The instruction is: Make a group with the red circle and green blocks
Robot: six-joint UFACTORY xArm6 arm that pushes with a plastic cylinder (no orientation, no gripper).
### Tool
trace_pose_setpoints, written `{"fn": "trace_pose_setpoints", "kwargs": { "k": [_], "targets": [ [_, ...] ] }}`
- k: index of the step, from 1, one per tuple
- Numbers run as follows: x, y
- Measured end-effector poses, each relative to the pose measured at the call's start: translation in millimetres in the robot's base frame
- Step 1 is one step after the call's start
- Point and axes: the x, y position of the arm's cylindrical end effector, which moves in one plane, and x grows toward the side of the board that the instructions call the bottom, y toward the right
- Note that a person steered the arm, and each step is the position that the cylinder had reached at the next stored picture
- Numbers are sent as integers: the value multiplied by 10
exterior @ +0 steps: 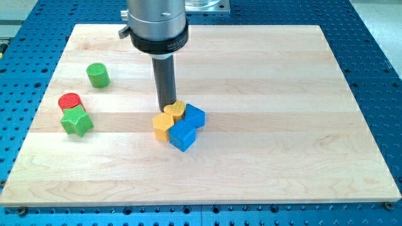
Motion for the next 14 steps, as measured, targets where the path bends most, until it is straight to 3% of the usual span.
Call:
{"fn": "trace_pose_setpoints", "kwargs": {
  "k": [1, 4, 5, 9, 11, 13, 14],
  "targets": [
    [-120, -333],
    [776, -1345],
    [870, -1546],
    [-269, -1603],
    [-323, -2019],
    [-601, -1214],
    [-577, -1692]
  ]
}}
